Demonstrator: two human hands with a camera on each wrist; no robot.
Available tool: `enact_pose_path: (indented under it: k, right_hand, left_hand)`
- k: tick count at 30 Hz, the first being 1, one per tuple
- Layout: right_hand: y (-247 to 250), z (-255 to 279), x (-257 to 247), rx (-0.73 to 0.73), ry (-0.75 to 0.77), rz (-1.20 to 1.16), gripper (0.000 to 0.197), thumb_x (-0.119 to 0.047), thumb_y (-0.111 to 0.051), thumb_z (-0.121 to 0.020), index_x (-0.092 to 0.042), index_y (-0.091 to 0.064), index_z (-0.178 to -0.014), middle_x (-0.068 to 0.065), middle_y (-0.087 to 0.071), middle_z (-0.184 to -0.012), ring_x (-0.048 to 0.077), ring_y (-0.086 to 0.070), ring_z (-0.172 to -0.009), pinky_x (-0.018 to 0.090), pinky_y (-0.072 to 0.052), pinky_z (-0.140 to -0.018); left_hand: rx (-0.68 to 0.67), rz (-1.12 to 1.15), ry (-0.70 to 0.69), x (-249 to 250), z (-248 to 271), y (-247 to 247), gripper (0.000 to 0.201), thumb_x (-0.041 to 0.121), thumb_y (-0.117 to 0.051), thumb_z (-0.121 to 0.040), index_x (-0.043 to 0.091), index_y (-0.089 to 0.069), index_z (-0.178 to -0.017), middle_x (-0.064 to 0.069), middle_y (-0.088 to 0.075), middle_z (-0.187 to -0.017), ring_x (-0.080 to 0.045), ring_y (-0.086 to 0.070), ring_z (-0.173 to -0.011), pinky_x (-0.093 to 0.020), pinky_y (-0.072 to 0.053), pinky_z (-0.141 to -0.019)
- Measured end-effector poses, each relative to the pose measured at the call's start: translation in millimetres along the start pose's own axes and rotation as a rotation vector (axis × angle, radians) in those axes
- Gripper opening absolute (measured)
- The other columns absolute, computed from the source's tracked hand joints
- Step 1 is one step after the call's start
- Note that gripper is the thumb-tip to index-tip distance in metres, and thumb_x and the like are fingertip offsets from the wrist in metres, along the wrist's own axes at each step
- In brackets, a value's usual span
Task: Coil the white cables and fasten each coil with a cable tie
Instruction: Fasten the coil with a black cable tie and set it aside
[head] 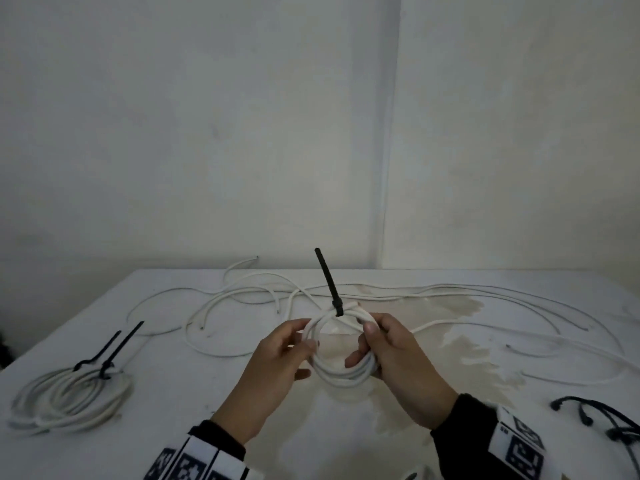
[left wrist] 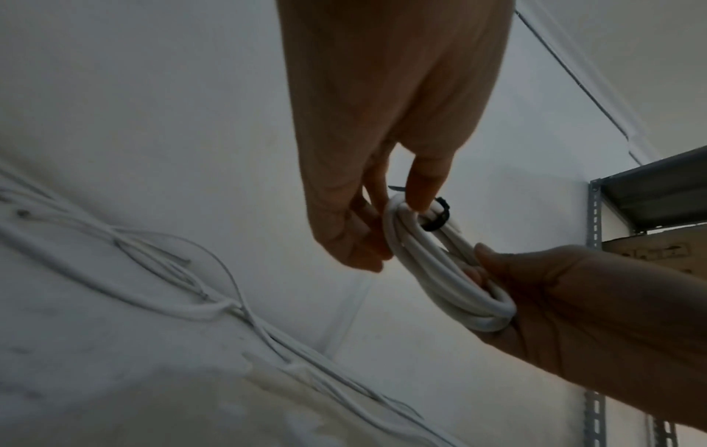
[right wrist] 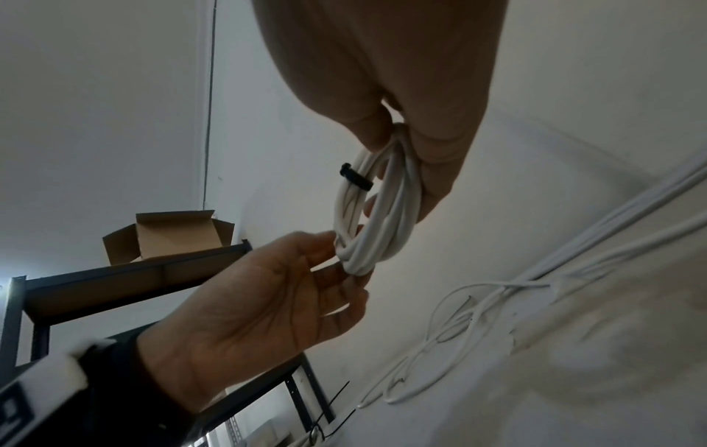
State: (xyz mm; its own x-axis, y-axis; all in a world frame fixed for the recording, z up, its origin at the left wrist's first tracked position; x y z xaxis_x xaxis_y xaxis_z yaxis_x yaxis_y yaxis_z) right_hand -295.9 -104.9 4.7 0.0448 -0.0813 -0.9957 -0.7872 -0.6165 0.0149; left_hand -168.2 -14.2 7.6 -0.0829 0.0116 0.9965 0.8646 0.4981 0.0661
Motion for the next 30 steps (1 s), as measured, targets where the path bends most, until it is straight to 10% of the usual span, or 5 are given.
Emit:
enact_pose_path:
  k: [4,12,19,30]
  right_hand:
    - [-29,-5,7,-0.06,-0.047,-0.01,0.018,-0.019,-0.033,-0.1,-0.017,-0.051,-0.098,0.004,-0.052,-0.071,0.014,-0.061,-0.063,0.021,-0.05,-0.058]
    - [-88,-13,15,-0.163,-0.082,0.063,0.023,-0.021,-0.034,-0.1,-0.029,-0.053,-0.109,0.002,-0.059,-0.099,0.012,-0.065,-0.084,0.021,-0.051,-0.069]
    - [-130,-20,18,-0.251,-0.104,0.137,0.057,-0.031,-0.037,-0.098,-0.027,-0.008,-0.147,-0.01,-0.026,-0.15,0.008,-0.029,-0.137,0.03,-0.023,-0.116]
    - [-169,-41,24,-0.375,-0.151,0.33,0.057,-0.035,-0.042,-0.096,-0.024,-0.018,-0.146,-0.009,-0.027,-0.151,-0.004,-0.028,-0.125,0.011,-0.021,-0.094]
  left_hand:
    - [0.062,-0.039,-0.042,-3,8,32,0.021,0.008,-0.056,-0.09,0.016,-0.065,-0.107,-0.021,-0.066,-0.095,-0.012,-0.064,-0.076,-0.019,-0.053,-0.062]
    - [0.189,-0.148,-0.1,-13,17,84,0.016,0.015,-0.061,-0.088,0.027,-0.07,-0.089,0.009,-0.073,-0.073,-0.002,-0.065,-0.066,-0.017,-0.054,-0.062]
    - [0.215,-0.35,-0.115,-21,17,127,0.019,0.015,-0.058,-0.089,0.019,-0.068,-0.074,-0.001,-0.063,-0.064,-0.006,-0.056,-0.058,-0.026,-0.052,-0.064]
    - [0.285,-0.492,0.021,-32,21,206,0.024,0.011,-0.056,-0.09,0.006,-0.059,-0.066,-0.004,-0.051,-0.056,-0.007,-0.045,-0.047,-0.022,-0.041,-0.053]
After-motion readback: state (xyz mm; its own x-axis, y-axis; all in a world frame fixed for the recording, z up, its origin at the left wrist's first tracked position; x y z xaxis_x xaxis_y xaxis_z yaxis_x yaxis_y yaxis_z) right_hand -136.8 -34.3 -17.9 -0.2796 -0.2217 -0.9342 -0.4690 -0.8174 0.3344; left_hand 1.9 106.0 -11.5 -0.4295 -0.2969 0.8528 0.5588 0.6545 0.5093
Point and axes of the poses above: each hand's wrist, its own z-axis away from the middle knuckle, its own y-axis out of the back of the hand, x = y × z, the point moved 5 cm from there along -z, towards the middle knuckle
